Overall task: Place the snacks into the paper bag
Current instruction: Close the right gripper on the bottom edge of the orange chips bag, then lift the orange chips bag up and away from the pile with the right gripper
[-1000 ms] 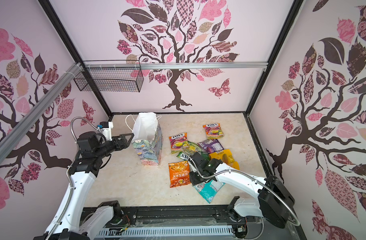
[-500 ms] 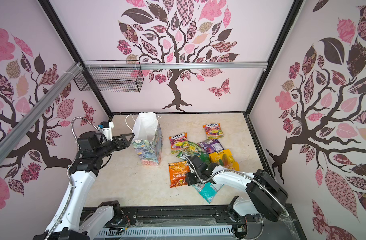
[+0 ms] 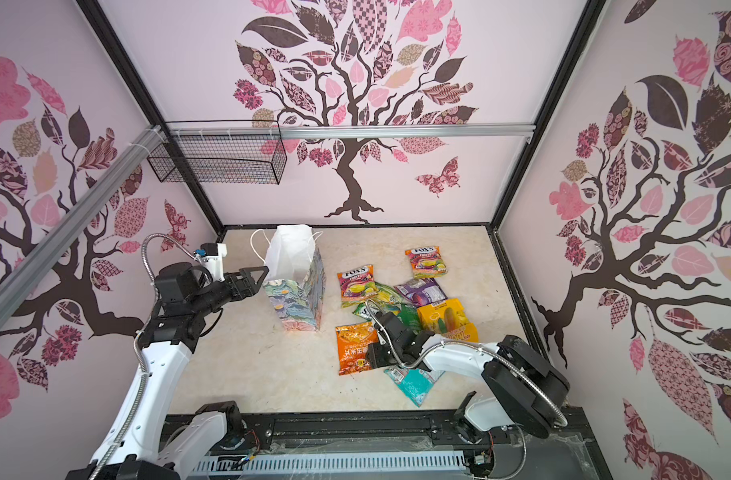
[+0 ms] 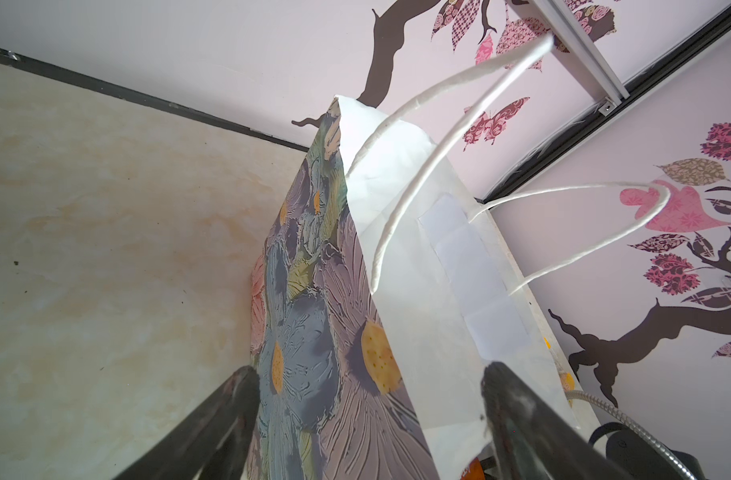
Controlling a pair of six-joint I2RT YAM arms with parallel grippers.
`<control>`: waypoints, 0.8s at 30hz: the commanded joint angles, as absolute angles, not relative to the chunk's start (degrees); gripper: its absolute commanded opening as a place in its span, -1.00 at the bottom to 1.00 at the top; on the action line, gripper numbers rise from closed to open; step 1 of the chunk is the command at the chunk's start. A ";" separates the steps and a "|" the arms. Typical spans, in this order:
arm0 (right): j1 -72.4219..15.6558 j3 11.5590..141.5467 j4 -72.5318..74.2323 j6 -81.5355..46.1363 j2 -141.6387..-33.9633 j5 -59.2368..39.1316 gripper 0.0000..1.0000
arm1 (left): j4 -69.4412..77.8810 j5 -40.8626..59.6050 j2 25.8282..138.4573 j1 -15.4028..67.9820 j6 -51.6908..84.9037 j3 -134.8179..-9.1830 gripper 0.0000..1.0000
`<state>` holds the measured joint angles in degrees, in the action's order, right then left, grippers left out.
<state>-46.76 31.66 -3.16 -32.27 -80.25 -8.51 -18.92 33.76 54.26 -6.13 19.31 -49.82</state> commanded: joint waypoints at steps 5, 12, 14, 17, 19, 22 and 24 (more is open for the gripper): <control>-47.05 30.01 -3.66 -36.03 -81.59 -5.58 -0.27 | -17.15 34.63 54.58 -6.40 19.25 -48.69 0.75; -47.05 30.07 -3.42 -37.28 -81.43 -5.36 -0.68 | -17.13 34.85 54.13 -6.41 19.17 -48.60 0.74; -47.04 30.31 -3.94 -37.33 -80.87 -4.95 -0.81 | -17.12 34.88 54.13 -6.40 19.17 -48.63 0.75; -47.10 30.66 -4.96 -37.19 -79.79 -4.47 -0.96 | -17.08 34.97 54.11 -6.44 19.20 -48.61 0.75; -47.10 31.14 -5.93 -37.13 -78.90 -4.58 -1.00 | -17.11 34.98 54.10 -6.39 19.25 -48.60 0.75; -47.06 32.75 -8.54 -36.72 -77.17 -5.09 -1.00 | -17.03 35.11 53.90 -6.37 19.25 -48.52 0.75; -47.03 34.46 -10.78 -36.00 -75.67 -5.18 -1.00 | -16.93 35.11 53.95 -6.39 19.29 -48.52 0.75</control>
<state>-46.76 31.16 -5.69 -37.10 -78.81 -5.96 -18.87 34.35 54.28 -6.13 19.49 -49.80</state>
